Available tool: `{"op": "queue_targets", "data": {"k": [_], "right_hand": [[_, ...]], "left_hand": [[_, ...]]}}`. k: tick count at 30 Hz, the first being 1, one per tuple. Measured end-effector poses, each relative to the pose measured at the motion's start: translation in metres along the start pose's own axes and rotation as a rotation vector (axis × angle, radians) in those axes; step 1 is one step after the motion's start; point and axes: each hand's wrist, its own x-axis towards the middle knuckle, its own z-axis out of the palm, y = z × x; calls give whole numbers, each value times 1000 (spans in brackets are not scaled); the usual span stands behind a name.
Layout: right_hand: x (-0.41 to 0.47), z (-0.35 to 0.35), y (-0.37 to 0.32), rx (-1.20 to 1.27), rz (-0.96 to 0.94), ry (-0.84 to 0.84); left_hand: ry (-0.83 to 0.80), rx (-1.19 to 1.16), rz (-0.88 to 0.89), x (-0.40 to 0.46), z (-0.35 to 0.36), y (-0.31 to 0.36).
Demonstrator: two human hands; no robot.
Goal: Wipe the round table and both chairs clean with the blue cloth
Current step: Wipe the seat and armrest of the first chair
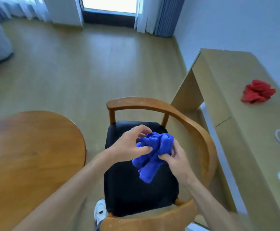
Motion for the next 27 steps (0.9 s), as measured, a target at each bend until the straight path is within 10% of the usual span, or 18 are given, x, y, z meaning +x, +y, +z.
{"op": "queue_targets", "data": {"k": [5,15,27], "right_hand": [[-29,-10,-58,251,-31,-92],[-63,-44,-142,-33,-203,98],[-67,-5,-207,-323,-367,-41]], "left_hand": [[201,87,130,-16,7,71],[381,199,135,-76,-53,153],[-71,539,128,-94,-81,170]]}}
